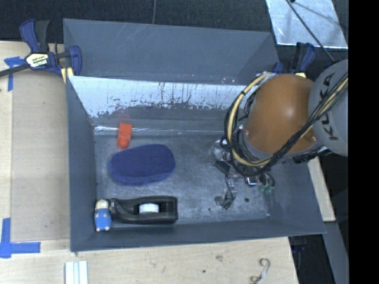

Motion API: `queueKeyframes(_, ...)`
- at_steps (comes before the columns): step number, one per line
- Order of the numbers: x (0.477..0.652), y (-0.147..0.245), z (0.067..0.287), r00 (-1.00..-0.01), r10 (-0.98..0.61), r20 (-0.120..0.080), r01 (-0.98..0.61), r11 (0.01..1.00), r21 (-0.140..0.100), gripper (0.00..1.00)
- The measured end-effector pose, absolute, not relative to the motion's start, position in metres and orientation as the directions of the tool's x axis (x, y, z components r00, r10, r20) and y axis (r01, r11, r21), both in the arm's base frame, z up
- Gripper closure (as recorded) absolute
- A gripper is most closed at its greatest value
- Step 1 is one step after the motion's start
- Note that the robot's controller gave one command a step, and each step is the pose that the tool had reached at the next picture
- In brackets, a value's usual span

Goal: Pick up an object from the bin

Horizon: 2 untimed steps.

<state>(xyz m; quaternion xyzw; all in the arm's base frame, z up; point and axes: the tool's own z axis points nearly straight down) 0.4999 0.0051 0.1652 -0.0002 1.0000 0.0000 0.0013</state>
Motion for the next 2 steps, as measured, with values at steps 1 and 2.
queueKeyframes(1, 0.555, -0.026, 0.117, -0.997, 0.083, -0.004, 0.083, 0.997, -0.001, 0.00)
queueKeyframes(2, 0.574, -0.075, 0.069, -1.000, 0.008, -0.007, 0.008, 1.000, -0.002, 0.00)
